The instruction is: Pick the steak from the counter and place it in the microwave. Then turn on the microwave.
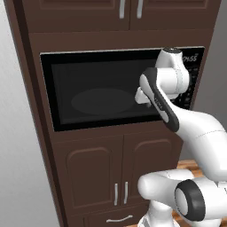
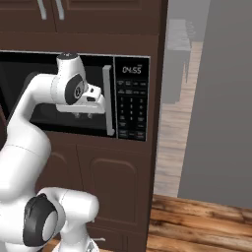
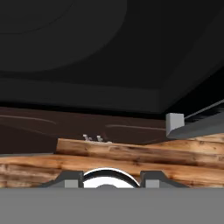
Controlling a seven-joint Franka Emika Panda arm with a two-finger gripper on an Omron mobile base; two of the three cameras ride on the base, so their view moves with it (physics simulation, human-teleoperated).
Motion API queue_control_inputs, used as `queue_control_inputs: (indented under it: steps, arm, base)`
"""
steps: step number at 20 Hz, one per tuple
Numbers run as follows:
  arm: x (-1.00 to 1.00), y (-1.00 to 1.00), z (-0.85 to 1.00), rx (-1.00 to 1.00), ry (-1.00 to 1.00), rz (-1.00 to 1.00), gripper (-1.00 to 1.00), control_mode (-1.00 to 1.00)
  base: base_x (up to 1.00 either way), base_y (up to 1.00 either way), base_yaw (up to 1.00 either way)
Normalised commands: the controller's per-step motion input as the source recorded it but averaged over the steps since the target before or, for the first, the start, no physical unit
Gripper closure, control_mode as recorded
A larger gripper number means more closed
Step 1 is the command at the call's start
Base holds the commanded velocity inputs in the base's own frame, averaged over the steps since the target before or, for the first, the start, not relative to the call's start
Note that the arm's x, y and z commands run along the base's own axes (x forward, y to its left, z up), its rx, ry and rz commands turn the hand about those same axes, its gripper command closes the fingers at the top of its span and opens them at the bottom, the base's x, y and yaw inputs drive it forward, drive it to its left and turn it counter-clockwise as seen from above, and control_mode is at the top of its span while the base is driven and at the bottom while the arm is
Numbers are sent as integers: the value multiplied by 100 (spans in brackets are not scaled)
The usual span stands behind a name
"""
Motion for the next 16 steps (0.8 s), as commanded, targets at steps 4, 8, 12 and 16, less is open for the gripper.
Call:
queue_control_inputs:
  steps: [4, 8, 12, 16]
  arm:
    - [-7, 0, 0, 0, -10, 0, -100, -100]
    - [-19, -8, 4, 0, -25, 0, -100, -100]
    - [-21, -18, 6, 0, -30, 0, -100, -100]
    - [-14, -29, 7, 2, -30, 0, -100, -100]
  base:
    - [0, 0, 0]
    - [0, 0, 0]
    - [0, 0, 0]
    - [0, 0, 0]
